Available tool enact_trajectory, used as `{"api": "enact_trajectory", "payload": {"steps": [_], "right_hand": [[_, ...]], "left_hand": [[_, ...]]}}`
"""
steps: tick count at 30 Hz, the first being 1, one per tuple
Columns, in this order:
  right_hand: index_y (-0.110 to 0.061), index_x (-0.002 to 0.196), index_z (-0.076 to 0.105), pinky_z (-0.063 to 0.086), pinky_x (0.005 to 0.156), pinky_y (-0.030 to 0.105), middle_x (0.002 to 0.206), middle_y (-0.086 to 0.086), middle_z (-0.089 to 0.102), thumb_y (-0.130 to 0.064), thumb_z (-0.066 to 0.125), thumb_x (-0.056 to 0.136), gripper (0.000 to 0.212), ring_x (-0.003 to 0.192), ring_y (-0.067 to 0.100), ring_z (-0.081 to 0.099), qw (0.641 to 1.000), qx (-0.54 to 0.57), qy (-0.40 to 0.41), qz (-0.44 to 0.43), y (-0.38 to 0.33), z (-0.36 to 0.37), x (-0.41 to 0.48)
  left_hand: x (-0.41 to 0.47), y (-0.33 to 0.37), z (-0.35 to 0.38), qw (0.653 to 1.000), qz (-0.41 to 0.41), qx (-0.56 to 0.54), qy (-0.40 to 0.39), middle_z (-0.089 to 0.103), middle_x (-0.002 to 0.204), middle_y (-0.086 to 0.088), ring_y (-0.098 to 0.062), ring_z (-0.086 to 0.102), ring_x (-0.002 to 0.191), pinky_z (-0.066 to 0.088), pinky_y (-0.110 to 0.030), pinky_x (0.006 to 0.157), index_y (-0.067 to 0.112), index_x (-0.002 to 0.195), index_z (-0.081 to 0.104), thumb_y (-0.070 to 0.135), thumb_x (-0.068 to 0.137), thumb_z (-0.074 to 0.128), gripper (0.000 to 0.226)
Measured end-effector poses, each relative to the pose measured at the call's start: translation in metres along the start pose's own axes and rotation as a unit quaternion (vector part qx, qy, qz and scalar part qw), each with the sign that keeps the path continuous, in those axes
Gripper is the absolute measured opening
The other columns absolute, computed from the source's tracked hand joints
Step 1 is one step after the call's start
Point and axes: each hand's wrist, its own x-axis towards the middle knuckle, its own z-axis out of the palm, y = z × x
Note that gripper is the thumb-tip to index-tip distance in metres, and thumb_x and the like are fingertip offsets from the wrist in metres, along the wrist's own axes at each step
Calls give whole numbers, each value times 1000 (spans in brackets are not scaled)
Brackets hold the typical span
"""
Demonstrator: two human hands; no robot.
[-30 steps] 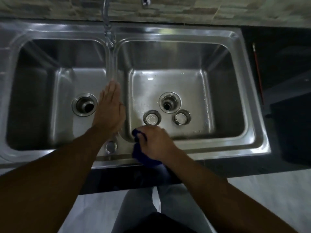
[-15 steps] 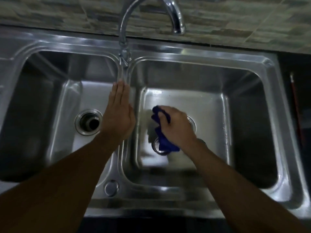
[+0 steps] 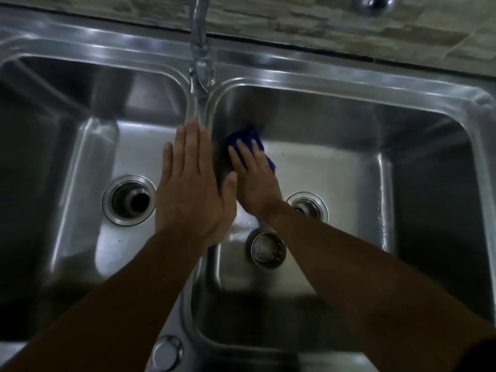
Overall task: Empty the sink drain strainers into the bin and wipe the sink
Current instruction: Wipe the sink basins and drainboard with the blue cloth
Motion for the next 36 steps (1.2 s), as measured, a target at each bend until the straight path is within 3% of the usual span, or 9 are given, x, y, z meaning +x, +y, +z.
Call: {"api": "enact_trajectory", "payload": {"steps": [4, 8, 13, 15, 19, 23, 28, 31, 36], "right_hand": [[-13, 157, 25, 28, 119, 53, 163, 14, 23, -20, 54, 89, 74, 150, 43, 16, 997, -41, -4, 67, 69, -18, -29], [-16, 158, 17, 26, 120, 54, 166, 9, 11, -18, 49, 94, 71, 152, 39, 7, 977, 7, -9, 211, 134, -43, -69], [5, 153, 22, 7, 123, 55, 161, 24, 18, -13, 47, 94, 67, 151, 41, 12, 944, 31, 26, 327, 85, -40, -36], [9, 153, 19, 3, 123, 54, 161, 26, 17, -13, 44, 92, 69, 152, 40, 8, 966, 10, 12, 259, 36, -32, -16], [-11, 158, 18, 7, 124, 49, 165, 13, 13, -33, 34, 101, 63, 153, 35, 3, 998, -1, -34, 43, -44, -4, 6], [-11, 157, 23, 9, 124, 50, 167, 10, 10, -22, 45, 97, 65, 153, 37, 3, 994, -58, -65, -72, 8, -10, -7], [-11, 158, 17, 19, 123, 51, 166, 12, 8, -7, 49, 93, 73, 152, 41, 3, 990, -27, -28, 137, 132, -41, -60], [0, 155, 21, 12, 124, 52, 164, 20, 11, -6, 51, 92, 71, 151, 43, 5, 966, -25, -32, 255, 177, -57, -89], [0, 157, 10, 0, 124, 49, 166, 16, 7, -29, 51, 90, 83, 153, 37, 0, 889, 3, -37, 455, 147, -62, -46]], "left_hand": [[-2, 0, 0, 1000, 2, 23, 14, -2, 167, -17, -28, -4, 155, 10, -49, 126, 3, 158, 2, 54, 101, 20, 79], [-1, 1, 4, 999, 3, 32, 31, 2, 166, -19, -30, 0, 155, 11, -49, 125, 1, 157, 4, 52, 102, 18, 76], [0, 2, 5, 999, 8, 36, 38, 4, 166, -21, -31, 1, 155, 11, -48, 126, -1, 157, 6, 45, 103, 19, 71], [0, 3, 5, 999, 11, 31, 40, 3, 166, -21, -30, -1, 155, 9, -48, 126, -1, 157, 5, 42, 103, 19, 70], [-1, 3, 4, 999, 17, 32, 39, 1, 166, -19, -28, -3, 155, 8, -47, 126, 0, 157, 3, 34, 104, 23, 66], [-2, 2, 3, 998, 40, 36, 39, 3, 165, -22, -31, -1, 155, 9, -49, 126, -2, 157, 6, 26, 102, 20, 63], [-3, -1, 7, 990, 109, 78, 46, 10, 164, -26, -34, 4, 154, 12, -50, 125, -5, 155, 15, 21, 95, 17, 65], [-1, -1, 8, 989, 113, 75, 59, 13, 163, -27, -36, 8, 154, 13, -49, 125, -6, 154, 17, 19, 96, 19, 63], [0, -3, 10, 989, 114, 68, 70, 16, 162, -26, -35, 11, 153, 13, -47, 125, -6, 152, 24, 19, 95, 23, 62]]}}
